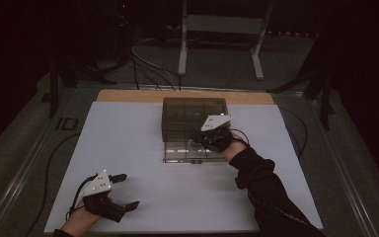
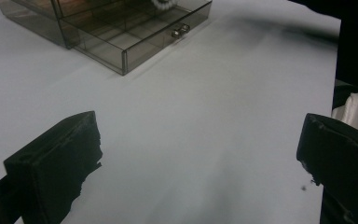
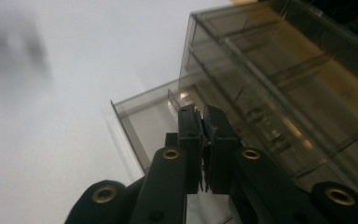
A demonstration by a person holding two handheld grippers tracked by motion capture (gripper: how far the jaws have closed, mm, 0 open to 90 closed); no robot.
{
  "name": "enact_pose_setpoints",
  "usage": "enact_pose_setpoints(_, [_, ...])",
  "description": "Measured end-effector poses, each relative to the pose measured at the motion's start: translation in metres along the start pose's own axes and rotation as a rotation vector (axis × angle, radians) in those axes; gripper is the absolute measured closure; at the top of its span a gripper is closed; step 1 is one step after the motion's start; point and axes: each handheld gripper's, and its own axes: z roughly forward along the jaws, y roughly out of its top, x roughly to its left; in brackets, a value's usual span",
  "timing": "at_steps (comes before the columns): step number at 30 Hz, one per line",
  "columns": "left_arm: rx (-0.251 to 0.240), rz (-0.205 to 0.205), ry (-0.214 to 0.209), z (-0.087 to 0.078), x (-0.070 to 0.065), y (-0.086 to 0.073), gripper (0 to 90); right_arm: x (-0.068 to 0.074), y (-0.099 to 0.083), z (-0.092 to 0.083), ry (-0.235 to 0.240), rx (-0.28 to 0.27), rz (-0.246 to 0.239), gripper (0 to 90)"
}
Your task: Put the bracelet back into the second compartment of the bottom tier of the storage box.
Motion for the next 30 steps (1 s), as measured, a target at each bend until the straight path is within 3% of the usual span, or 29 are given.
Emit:
enact_pose_setpoints(13, [0.001, 0.001, -0.003, 0.0, 0.0, 0.0, 0.0, -0.001, -0.02, 0.029, -0.009, 0.06, 0.024, 87.7])
enact_pose_setpoints(30, [0.0, -0.002, -0.005, 0.0, 0.0, 0.0, 0.0, -0.009, -0.035, 0.039, -0.012, 0.084, 0.089, 87.2])
